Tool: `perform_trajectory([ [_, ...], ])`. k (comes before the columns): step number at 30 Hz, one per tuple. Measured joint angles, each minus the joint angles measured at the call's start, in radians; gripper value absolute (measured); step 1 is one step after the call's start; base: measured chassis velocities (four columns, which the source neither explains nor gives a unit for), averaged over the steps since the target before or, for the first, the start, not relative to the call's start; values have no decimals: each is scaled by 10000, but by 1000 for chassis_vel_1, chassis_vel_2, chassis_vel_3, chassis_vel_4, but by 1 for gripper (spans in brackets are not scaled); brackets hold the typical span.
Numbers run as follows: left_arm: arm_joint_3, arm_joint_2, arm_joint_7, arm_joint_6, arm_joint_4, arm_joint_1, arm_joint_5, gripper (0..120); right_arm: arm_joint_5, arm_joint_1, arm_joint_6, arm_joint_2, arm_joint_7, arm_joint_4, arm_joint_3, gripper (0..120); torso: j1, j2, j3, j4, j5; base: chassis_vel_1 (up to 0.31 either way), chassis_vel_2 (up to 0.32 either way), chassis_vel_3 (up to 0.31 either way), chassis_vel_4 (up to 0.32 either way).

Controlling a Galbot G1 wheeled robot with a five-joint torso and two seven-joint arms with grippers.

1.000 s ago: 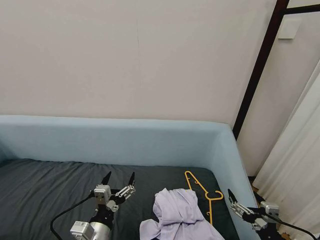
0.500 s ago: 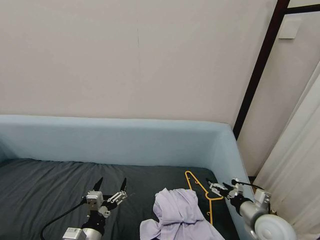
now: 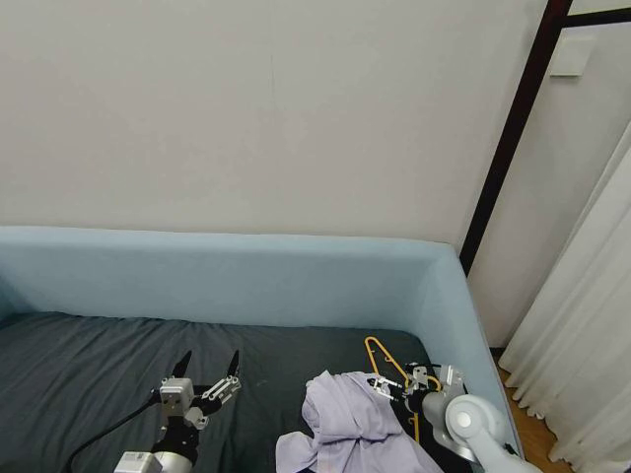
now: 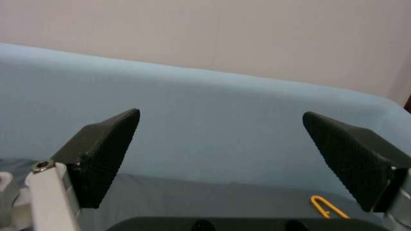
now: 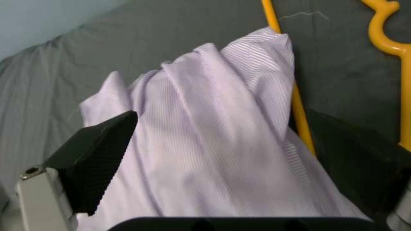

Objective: Pick up the clothes from the sofa and hang them on the clothes hanger.

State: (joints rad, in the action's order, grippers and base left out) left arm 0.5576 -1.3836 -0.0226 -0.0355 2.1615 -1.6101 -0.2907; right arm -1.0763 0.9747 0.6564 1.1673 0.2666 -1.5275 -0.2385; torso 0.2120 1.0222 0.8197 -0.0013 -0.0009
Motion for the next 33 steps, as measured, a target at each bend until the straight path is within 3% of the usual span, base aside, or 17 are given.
perform_trajectory([
  [9, -6, 0, -62, -42, -126, 65, -8, 100, 1024, -359, -237, 567, -492, 1212, 145, 98, 0, 0, 0, 1, 0, 0, 0, 0, 0],
  [18, -45, -15, -175, -103, -252, 126, -8, 100, 1725, -357, -582, 633, -807, 1534, 307, 68, -1, 0, -1, 0, 0, 0, 0, 0, 0],
  [27, -111, -40, -216, -149, -310, 144, 46, 100, 2010, -61, -899, 451, -984, 1064, 431, 29, 0, 1, -1, 0, 0, 0, 0, 0, 0],
  [33, -152, -53, -219, -197, -361, 146, 101, 100, 2041, 34, -1197, 385, -1017, 914, 477, 12, 0, 1, -1, 0, 1, 0, 0, 0, 0],
])
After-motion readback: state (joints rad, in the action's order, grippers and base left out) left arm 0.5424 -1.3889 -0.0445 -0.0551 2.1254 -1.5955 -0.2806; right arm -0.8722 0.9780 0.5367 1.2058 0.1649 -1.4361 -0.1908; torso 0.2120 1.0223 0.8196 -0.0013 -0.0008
